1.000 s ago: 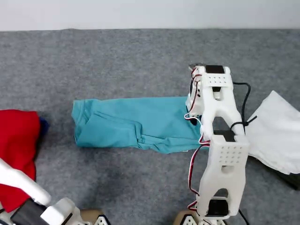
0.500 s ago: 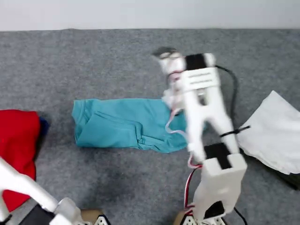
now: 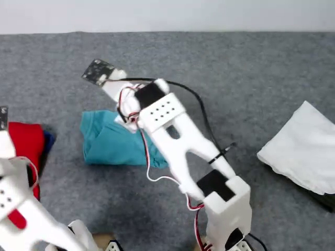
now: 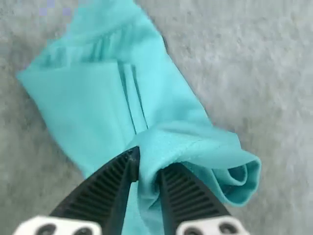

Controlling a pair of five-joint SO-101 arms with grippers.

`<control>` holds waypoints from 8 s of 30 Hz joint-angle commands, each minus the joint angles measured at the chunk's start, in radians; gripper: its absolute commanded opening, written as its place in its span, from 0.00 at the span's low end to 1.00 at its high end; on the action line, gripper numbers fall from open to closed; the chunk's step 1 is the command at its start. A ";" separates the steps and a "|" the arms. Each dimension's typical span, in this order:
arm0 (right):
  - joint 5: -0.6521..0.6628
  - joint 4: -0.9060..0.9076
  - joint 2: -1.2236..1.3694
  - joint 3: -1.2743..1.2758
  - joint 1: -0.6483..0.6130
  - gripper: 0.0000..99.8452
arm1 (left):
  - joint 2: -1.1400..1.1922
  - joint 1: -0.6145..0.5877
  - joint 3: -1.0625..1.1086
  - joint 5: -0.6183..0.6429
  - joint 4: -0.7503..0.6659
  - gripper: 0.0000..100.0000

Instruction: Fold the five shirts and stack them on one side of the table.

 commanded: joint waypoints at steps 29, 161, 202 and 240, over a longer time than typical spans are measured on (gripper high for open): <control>0.008 -0.357 0.101 -0.032 -0.168 0.15 | -0.244 0.008 0.173 0.009 -0.020 0.00; 0.038 0.262 0.621 -0.827 -0.265 0.01 | -0.245 0.005 0.174 0.017 -0.014 0.00; -0.058 0.472 0.596 -0.888 -0.305 0.17 | -0.241 0.006 0.176 0.017 -0.014 0.00; -0.095 0.453 0.696 -1.189 -0.177 0.01 | -0.245 0.006 0.189 0.017 -0.018 0.00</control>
